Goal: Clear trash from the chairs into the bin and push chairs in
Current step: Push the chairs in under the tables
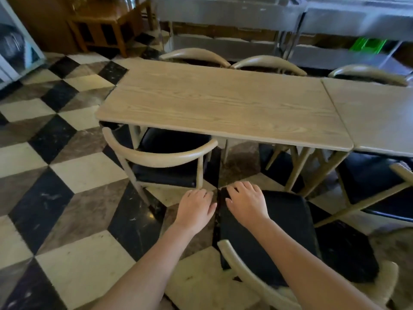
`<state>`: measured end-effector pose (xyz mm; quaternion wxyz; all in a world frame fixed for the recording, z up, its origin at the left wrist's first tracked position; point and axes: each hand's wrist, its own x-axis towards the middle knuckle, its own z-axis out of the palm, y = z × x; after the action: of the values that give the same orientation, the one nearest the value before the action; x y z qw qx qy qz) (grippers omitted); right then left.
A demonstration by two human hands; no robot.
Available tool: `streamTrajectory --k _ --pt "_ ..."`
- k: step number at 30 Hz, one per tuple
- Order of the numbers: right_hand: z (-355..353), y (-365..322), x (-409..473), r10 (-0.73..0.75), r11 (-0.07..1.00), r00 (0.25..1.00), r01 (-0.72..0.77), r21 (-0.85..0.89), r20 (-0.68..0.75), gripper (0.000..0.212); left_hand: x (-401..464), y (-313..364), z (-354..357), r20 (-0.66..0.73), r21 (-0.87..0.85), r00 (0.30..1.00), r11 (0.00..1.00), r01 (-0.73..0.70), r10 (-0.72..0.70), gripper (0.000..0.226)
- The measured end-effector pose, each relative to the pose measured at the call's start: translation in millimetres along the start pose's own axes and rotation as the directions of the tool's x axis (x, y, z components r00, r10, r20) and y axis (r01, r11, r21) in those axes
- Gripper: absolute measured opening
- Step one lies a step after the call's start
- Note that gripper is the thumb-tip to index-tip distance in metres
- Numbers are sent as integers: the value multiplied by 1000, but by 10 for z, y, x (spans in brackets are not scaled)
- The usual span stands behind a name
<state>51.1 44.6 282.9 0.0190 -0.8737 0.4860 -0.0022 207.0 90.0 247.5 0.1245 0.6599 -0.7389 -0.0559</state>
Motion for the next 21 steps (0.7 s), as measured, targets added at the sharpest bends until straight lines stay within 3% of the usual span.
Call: streamTrajectory --k 10,16,21 --pt "200 1053 -1840 125 990 978 -133 41 170 39 -834 1844 509 136 -76 991 997 -9 19 42" --pt "401 1375 -2560 139 988 933 -156 24 333 49 -1147 2244 809 280 -88 954 992 -87 108 49" --pt "426 1627 -2854 64 996 897 -83 24 437 46 -1249 2294 917 325 -100 938 991 -94 122 41"
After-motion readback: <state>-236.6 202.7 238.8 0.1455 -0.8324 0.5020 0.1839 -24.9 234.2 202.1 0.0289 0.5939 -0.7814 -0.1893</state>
